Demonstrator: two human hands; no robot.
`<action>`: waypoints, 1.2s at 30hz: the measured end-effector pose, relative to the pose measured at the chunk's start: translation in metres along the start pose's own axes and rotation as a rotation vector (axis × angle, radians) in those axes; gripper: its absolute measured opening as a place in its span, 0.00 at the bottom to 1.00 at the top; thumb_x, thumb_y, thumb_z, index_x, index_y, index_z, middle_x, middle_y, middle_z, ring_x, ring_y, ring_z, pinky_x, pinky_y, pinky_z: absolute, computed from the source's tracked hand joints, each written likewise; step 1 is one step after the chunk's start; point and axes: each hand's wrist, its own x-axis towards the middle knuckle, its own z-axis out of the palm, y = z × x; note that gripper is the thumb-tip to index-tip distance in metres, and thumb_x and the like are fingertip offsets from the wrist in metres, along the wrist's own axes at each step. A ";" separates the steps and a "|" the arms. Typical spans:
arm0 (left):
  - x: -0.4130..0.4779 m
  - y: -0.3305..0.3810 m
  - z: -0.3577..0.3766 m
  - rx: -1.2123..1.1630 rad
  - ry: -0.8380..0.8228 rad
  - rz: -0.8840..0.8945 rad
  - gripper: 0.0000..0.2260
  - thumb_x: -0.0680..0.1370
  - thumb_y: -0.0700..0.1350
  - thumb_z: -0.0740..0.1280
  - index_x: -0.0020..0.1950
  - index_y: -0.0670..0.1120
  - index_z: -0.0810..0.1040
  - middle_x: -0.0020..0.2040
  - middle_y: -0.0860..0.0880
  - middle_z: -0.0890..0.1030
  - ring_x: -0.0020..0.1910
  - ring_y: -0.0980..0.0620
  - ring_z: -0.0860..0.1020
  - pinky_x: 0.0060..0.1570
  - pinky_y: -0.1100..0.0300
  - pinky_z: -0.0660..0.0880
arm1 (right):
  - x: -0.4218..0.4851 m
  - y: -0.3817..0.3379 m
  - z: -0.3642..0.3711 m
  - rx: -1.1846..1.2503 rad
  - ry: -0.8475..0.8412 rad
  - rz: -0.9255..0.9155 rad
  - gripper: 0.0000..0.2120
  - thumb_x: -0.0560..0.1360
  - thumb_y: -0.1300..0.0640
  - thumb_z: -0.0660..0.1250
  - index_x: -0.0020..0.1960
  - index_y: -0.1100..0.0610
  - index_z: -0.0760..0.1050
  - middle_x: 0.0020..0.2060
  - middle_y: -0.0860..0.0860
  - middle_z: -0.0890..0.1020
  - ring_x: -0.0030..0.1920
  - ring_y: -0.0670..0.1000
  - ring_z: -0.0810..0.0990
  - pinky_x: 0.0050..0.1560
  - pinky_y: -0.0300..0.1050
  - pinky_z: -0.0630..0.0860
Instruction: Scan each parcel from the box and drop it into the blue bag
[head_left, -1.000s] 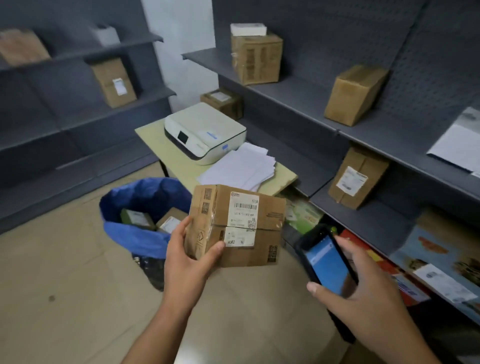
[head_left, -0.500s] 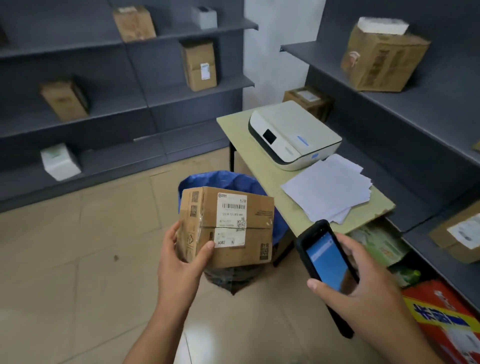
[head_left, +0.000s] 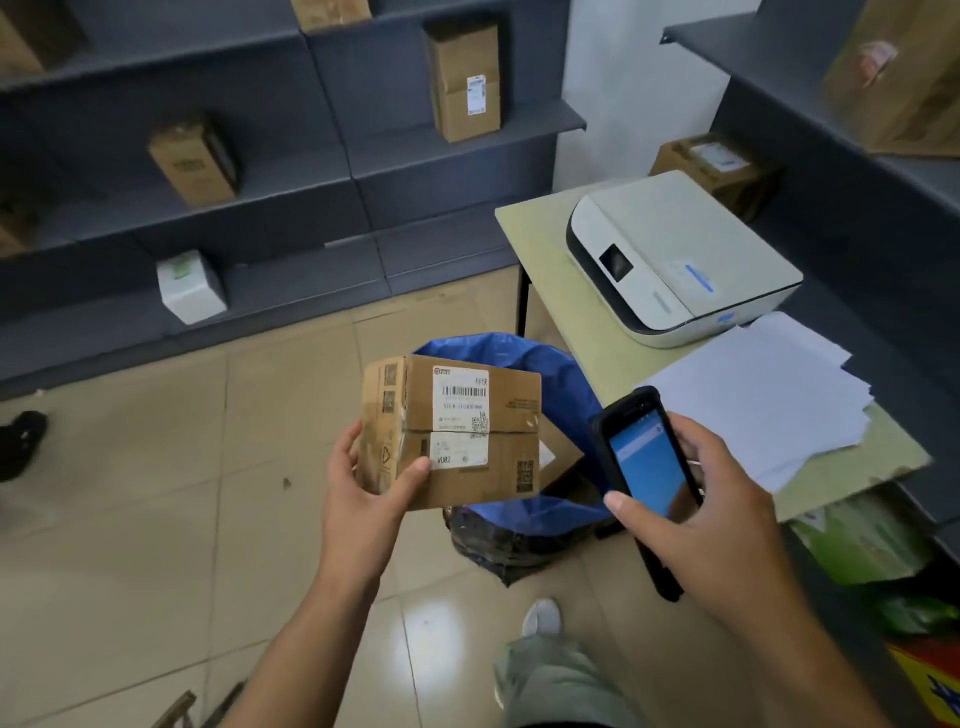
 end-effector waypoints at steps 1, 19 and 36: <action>0.012 0.005 0.006 0.015 0.005 -0.007 0.43 0.62 0.63 0.80 0.74 0.63 0.67 0.67 0.57 0.76 0.61 0.64 0.78 0.63 0.48 0.79 | 0.013 0.003 0.003 0.010 0.001 0.000 0.37 0.62 0.42 0.78 0.66 0.35 0.65 0.53 0.32 0.75 0.52 0.33 0.74 0.38 0.30 0.73; 0.171 -0.012 0.108 0.245 -0.191 -0.088 0.38 0.64 0.64 0.79 0.71 0.63 0.68 0.68 0.54 0.76 0.66 0.51 0.77 0.60 0.49 0.80 | 0.174 0.080 0.032 0.006 0.067 0.230 0.38 0.62 0.41 0.78 0.68 0.41 0.65 0.55 0.43 0.75 0.53 0.43 0.75 0.43 0.33 0.71; 0.306 -0.226 0.258 0.557 -0.731 -0.318 0.34 0.75 0.60 0.75 0.77 0.52 0.68 0.68 0.50 0.76 0.65 0.49 0.76 0.60 0.55 0.74 | 0.159 0.163 0.120 -0.017 0.364 0.618 0.36 0.61 0.34 0.73 0.66 0.34 0.63 0.51 0.28 0.72 0.50 0.37 0.75 0.40 0.30 0.67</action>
